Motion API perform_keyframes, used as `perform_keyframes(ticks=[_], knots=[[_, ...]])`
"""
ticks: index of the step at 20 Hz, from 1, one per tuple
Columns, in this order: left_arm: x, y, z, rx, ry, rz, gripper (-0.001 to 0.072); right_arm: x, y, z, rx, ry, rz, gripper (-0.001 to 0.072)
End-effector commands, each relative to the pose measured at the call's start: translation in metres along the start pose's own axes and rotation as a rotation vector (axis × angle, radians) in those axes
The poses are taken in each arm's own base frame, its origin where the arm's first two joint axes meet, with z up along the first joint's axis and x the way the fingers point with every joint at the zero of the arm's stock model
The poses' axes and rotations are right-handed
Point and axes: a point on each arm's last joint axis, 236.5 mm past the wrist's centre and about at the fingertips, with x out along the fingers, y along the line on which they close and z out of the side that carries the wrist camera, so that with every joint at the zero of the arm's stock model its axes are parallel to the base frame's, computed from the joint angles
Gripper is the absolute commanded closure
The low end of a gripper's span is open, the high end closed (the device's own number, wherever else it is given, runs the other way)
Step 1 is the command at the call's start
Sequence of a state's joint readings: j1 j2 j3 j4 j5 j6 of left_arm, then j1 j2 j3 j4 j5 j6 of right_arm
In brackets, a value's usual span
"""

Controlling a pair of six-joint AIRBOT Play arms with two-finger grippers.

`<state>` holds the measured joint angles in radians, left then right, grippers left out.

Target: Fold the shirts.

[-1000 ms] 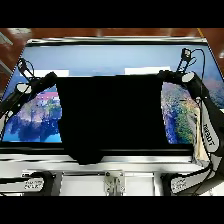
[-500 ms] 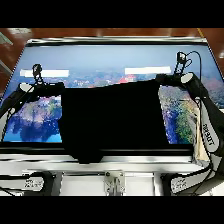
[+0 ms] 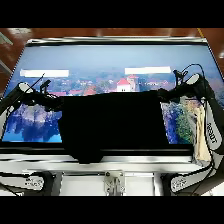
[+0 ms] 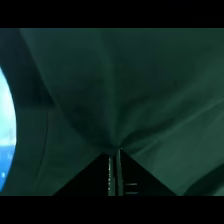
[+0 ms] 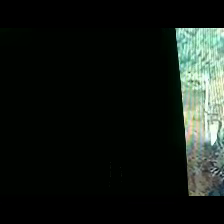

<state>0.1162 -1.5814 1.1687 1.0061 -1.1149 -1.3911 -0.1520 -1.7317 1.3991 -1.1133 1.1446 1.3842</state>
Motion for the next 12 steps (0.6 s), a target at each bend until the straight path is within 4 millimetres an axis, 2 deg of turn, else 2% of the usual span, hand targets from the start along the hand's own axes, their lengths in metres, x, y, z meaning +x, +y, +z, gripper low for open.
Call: perform_keyframes(ticks=[1,2,3,4,6,7,9,10,12], knots=[[0.005,0.004,-0.017,-0.078,0.080,0.005,0.0665,0.013,0.002,-0.021,0.059,0.097,0.000,0.0569],[0.003,0.002,-0.020,-0.077,0.096,-0.002,0.0568,0.010,0.007,-0.019,0.058,0.089,0.014,0.0355],[0.000,0.000,-0.026,-0.075,0.123,-0.006,0.0301,0.004,0.012,-0.017,0.042,0.073,0.030,0.0197],[-0.006,0.000,-0.032,-0.077,0.150,-0.013,0.0135,-0.007,0.015,-0.017,0.013,0.065,0.035,0.0183],[-0.026,0.003,-0.047,-0.066,0.200,-0.015,0.0132,-0.042,0.008,-0.029,-0.067,0.079,-0.005,0.0183],[-0.039,0.012,-0.056,-0.057,0.221,0.014,0.0132,-0.062,-0.008,-0.040,-0.084,0.109,-0.065,0.0183],[-0.064,0.028,-0.077,-0.078,0.221,0.056,0.0132,-0.106,-0.060,-0.071,-0.054,0.193,-0.222,0.0183],[-0.068,0.032,-0.093,-0.102,0.217,0.054,0.0132,-0.123,-0.080,-0.082,-0.001,0.204,-0.252,0.0183],[-0.056,0.041,-0.141,-0.162,0.231,0.048,0.0132,-0.144,-0.106,-0.094,0.177,0.133,-0.197,0.0183]])
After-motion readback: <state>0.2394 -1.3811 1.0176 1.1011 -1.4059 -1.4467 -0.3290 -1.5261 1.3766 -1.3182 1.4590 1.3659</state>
